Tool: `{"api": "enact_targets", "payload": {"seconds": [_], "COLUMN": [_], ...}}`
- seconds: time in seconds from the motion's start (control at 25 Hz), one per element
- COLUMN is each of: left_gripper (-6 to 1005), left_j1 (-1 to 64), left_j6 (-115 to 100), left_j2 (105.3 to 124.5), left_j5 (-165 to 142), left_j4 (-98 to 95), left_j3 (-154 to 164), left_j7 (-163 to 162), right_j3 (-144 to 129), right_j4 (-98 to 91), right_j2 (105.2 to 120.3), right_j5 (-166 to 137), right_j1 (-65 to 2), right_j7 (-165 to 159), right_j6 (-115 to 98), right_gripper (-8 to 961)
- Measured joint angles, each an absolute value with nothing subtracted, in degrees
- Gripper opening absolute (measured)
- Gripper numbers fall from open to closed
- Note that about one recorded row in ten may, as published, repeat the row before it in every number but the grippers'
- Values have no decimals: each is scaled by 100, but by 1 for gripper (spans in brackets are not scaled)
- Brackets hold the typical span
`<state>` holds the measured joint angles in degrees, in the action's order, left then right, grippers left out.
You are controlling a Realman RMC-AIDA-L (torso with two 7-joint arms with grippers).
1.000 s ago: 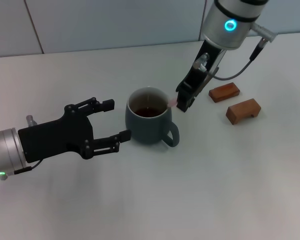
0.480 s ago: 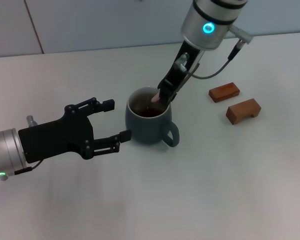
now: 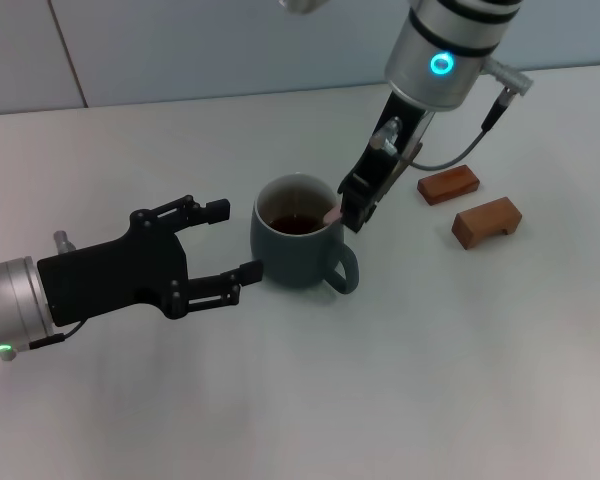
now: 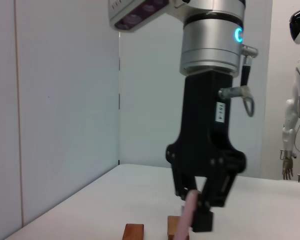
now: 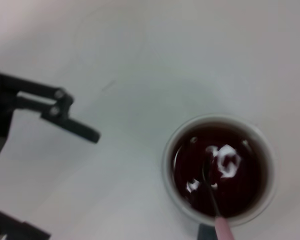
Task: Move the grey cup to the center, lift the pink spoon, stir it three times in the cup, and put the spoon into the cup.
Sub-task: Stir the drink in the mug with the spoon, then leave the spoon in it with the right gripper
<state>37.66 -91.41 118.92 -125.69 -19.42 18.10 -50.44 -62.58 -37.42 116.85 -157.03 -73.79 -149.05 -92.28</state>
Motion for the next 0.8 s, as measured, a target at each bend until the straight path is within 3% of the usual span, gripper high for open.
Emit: {"api": "enact_targets", "payload": {"seconds": [0.4,0.8], "left_gripper": [840,840], "left_j1": [3769,3761], "left_j6": [-9140,-9140], "left_j2": [11892,11892], "left_j5": [-12542,-12536], "left_j4": [-1942,-1942], "left_j3": [1912,1908], "left_j7": [-5045,-5045], "right_j3": [-6269,-6199], "right_j4": [-3765,-3846], "right_j2": [11876,11701], "right_j5": [-15663,-15684], "right_j1": [-7489,-7367], "right_j7": [-14851,-14947], "right_j6": [-8918,-8950], "right_gripper": [134,136]}}
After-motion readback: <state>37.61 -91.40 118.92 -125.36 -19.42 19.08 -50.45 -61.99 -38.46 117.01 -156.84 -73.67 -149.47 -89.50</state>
